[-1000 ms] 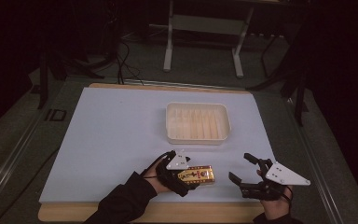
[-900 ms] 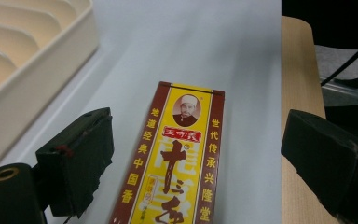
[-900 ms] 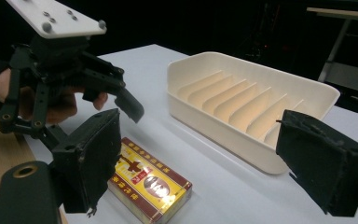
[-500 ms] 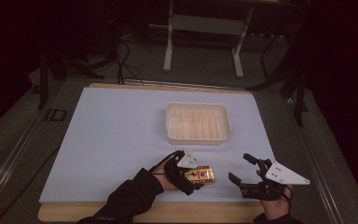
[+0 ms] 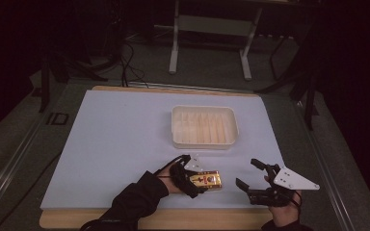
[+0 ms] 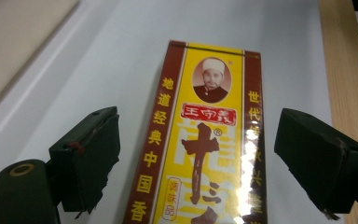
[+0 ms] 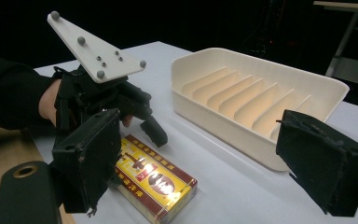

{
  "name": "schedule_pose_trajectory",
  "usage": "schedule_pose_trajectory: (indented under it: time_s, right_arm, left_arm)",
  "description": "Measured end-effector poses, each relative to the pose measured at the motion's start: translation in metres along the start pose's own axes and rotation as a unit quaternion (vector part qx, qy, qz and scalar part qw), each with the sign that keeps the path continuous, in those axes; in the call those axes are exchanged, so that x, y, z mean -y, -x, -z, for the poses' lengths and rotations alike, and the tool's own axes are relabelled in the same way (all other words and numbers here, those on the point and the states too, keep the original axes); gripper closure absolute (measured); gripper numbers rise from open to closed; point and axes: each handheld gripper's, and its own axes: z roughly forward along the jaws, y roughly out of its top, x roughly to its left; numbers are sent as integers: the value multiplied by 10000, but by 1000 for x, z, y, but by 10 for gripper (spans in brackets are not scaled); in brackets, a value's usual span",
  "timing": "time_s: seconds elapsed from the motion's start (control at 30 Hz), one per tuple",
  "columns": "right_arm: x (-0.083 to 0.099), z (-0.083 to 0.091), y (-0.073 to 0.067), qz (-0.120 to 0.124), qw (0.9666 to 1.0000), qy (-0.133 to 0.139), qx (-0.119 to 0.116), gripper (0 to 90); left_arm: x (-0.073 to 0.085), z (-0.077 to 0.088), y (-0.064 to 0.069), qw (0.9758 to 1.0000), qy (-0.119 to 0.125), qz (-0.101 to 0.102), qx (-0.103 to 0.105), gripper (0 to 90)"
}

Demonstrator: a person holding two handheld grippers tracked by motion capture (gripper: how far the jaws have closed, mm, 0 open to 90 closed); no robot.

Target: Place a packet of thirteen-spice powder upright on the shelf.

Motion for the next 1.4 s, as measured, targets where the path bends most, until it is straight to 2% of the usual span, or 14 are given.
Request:
schedule_pose_trajectory:
  time_s: [0.2,0.23,0.37,0.47,0.6,0.73,0.8,0.83,0.9,1.0,1.13,1.17,1.27,1.4]
  right_arm:
    - [0,0,0,-16,10000,-11,-12,139]
    - [0,0,0,-16,10000,-9,-10,139]
    - [0,0,1,-47,10000,-11,-13,139]
    - [0,0,1,-54,10000,-10,-12,139]
    - [0,0,1,-51,10000,-11,-12,139]
    - [0,0,1,-49,10000,-14,-13,140]
    - [0,0,1,-54,10000,-11,-11,140]
    - [0,0,1,-54,10000,-11,-11,140]
    - [0,0,1,-56,10000,-8,-5,139]
    - [0,0,1,-53,10000,-11,-3,139]
    - [0,0,1,-54,10000,-13,3,140]
    - [0,0,1,-55,10000,-15,8,139]
    - [0,0,0,-46,10000,-13,9,140]
    - [1,-1,1,-40,10000,-22,14,140]
  left_arm:
    - [0,-4,1,10000,-99,2,-13,158]
    - [0,-4,1,9999,-136,-16,64,167]
    - [0,-5,2,9996,-237,-102,102,210]
    - [0,-8,5,9992,-361,-185,30,193]
    - [1,-8,5,9990,-380,-203,-109,239]
    - [1,-8,5,9991,-367,-162,-148,282]
    - [1,-7,4,9993,-351,-115,-83,308]
    - [1,-6,3,9992,-358,-67,-136,308]
    - [0,-4,2,9993,-356,33,-115,321]
    - [0,-2,3,9995,-300,42,-88,325]
    - [-3,4,5,9996,-213,13,-166,328]
    - [-5,7,7,9997,-151,71,-200,328]
    - [-7,11,8,9996,-105,78,-253,328]
    - [-11,18,11,9996,-45,73,-260,329]
